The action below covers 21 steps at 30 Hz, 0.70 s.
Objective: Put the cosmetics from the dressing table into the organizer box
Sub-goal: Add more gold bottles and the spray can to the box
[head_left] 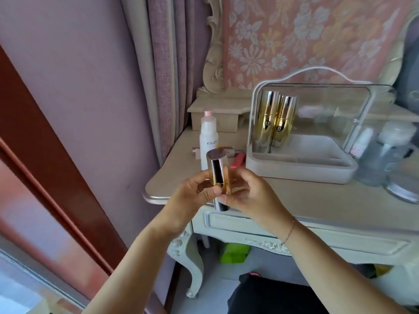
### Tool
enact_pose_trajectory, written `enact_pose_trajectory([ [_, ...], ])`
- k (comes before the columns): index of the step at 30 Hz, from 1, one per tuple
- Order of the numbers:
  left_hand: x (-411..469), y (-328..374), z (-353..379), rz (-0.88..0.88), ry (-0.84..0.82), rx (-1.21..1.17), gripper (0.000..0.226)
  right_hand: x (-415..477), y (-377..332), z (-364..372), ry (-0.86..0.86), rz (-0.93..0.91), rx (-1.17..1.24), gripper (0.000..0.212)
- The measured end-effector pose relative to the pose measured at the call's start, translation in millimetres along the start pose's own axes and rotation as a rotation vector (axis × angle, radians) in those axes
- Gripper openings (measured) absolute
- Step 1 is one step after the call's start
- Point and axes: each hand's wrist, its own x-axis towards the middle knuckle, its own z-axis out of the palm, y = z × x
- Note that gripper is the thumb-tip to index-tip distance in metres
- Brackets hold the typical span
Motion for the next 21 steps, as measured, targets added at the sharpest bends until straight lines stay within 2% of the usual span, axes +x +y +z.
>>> enact_pose_trajectory([
  [4, 22.8, 4.4, 49.6, 0.057, -0.035, -0.055, 0.029, -15.0, -4.3, -41.2, 0.095, 0.013, -0.088, 0.039],
  [12, 93.8, 5.4, 156.0, 0.086, 0.200, -0.010, 0.028, -14.6, 7.1, -110.8, 0.497, 0.055, -0.404, 0.036],
  [14, 109.7, 6.9, 168.5, 0.109, 0.259, 0.042, 0.030, -0.8, 11.8, -125.9, 0.505, 0.066, -0.400, 0.029],
  [17, 130.1, 5.4, 170.0, 0.151, 0.333, 0.167, 0.033, 26.8, 17.9, -146.0, 0.484, 0.099, -0.239, 0.023],
  [21, 141.1, -10.6, 149.0, 0.163, 0.544, 0.469, 0.048, 64.5, 27.2, -164.0, 0.447, 0.122, -0.212, 0.047],
])
